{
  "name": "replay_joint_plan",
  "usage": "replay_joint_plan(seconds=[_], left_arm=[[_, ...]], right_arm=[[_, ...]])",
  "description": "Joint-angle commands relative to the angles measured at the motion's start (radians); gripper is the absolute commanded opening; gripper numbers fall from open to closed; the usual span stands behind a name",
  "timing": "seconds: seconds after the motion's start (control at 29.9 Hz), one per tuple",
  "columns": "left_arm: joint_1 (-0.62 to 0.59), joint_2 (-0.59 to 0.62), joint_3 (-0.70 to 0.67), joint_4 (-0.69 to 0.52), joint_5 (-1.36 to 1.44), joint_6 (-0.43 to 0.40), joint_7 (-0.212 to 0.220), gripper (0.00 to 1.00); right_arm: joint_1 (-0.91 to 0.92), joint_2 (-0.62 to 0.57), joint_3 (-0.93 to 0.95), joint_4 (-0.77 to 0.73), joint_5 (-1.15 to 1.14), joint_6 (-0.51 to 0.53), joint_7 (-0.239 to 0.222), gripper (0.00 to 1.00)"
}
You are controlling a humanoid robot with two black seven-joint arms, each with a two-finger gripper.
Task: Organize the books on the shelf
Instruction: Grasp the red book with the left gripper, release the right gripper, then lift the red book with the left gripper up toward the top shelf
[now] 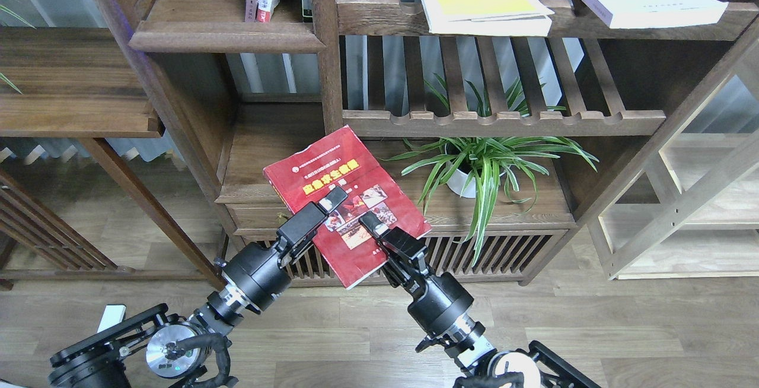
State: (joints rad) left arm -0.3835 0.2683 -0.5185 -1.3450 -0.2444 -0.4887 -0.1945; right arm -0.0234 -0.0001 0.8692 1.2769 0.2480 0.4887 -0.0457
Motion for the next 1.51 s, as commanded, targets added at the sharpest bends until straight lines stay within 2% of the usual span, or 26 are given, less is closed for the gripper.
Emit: replay_joint_plan(seconds=[0.0,0.13,0.5,0.6,0.74,0.84,1.04,1.27,1.47], left_arm=[[0.0,-0.001,-0.003,0.0,0.002,0.0,-0.002,0.24],[0.0,-0.001,-0.005,-0.005,0.0,0.0,-0.01,0.06],[0.0,-0.012,-0.006,-0.011,0.011,0.0,-0.01,0.01],[0.0,-0.011,-0.008,-0.006,0.017,0.0,-0.008,0.0],[0.003,0.003,-0.009,0.003,0.066,0.0,-0.01,0.0],[0.014,0.005,-0.026,0.003,0.077,0.0,-0.011,0.0],[0.015,0.029,-0.063,0.003,0.123,0.0,-0.011,0.0],[0.028,0.051,-0.097,-0.011,0.137,0.0,-0.011,0.0],[0.028,0.156,-0.115,-0.06,0.267,0.0,-0.011,0.0]], right_arm=[[0.0,0.0,-0.001,0.001,0.0,0.0,0.0,0.04],[0.0,0.0,-0.001,0.001,0.0,0.0,0.0,0.04],[0.002,0.0,0.001,0.002,-0.001,0.0,-0.002,0.07],[0.002,0.0,0.001,0.002,-0.004,0.0,-0.003,0.19],[0.003,0.0,0.004,0.004,-0.059,0.0,-0.003,0.47],[0.006,0.0,0.007,0.004,-0.072,0.0,-0.003,0.6],[0.025,0.0,0.013,0.004,-0.072,0.0,-0.003,0.72],[0.025,0.0,0.042,0.001,-0.072,0.0,-0.002,0.77],[0.025,0.0,0.123,-0.016,-0.07,0.0,0.001,0.87]])
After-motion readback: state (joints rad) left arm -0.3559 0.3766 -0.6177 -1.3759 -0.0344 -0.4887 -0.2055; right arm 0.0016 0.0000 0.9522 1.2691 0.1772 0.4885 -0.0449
